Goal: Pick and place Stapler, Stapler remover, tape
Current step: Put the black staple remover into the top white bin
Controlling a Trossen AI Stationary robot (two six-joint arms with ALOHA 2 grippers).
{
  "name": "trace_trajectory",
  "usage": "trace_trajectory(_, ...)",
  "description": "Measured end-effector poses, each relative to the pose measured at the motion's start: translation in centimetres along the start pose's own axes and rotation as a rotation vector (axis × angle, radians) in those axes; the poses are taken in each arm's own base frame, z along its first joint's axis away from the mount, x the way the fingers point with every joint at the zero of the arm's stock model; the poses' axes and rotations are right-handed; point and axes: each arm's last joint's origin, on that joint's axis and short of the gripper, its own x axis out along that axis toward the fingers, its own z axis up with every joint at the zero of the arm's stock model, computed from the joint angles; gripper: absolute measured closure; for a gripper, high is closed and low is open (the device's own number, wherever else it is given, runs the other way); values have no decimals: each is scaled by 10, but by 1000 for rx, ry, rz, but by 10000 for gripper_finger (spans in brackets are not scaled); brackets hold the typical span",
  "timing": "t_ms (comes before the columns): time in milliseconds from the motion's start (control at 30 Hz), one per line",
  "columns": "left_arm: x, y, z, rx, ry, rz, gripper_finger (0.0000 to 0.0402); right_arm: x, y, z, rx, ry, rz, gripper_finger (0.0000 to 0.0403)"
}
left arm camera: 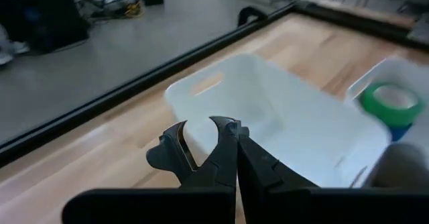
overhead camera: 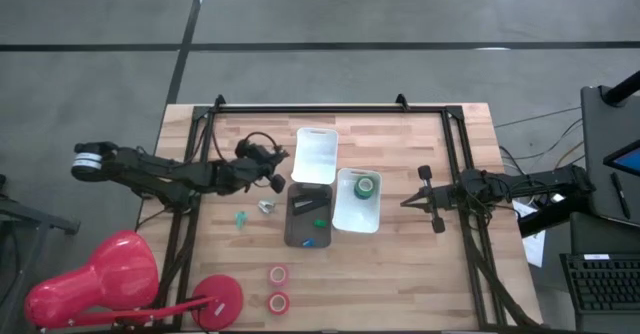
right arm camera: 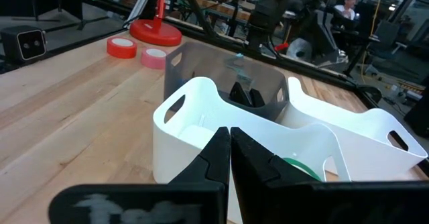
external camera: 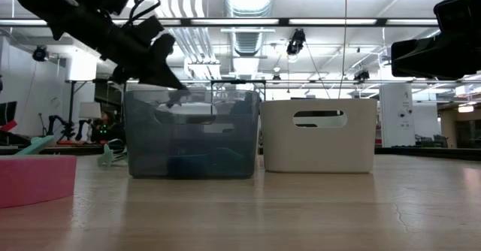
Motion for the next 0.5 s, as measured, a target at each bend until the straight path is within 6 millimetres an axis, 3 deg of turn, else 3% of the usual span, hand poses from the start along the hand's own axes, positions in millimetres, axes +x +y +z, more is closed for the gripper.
trace_trajectory(200,11,-6,2,-36,-28,-60,401,0,0,0,-1,0,-1,394)
trace_trajectory(500,51,-28,14,-5,48,-91,401,0,0,0,-1,0,0,394)
